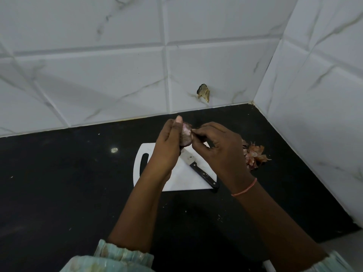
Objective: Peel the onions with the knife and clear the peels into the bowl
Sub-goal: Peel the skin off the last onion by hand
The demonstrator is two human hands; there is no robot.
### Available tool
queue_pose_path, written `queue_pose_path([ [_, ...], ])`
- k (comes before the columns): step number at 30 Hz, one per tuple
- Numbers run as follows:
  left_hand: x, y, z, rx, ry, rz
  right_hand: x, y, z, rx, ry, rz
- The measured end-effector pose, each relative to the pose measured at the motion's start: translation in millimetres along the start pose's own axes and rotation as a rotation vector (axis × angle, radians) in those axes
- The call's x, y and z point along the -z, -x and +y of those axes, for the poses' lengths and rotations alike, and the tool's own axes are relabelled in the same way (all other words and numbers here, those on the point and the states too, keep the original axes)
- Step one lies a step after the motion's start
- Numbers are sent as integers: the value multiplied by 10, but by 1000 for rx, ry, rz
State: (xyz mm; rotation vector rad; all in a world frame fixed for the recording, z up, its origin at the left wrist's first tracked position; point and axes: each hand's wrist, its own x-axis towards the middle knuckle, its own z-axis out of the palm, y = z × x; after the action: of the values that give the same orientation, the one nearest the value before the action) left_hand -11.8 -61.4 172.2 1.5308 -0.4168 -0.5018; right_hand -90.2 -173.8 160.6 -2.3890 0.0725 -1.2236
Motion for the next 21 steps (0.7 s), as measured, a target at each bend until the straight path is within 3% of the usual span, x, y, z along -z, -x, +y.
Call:
queue_pose_path([
  [6,60,22,37,5,24,-26,73,-119,-31,-83,-131,-104],
  [16,15,3,28,202,437,-30,88,-153,-146,-924,-953,137],
  [19,9,-29,-6,225,493,-56,116,-169,33,-1022,-989,305],
  [21,12,-41,-24,226,511,-81,145,-132,245,-1076,-832,367],
])
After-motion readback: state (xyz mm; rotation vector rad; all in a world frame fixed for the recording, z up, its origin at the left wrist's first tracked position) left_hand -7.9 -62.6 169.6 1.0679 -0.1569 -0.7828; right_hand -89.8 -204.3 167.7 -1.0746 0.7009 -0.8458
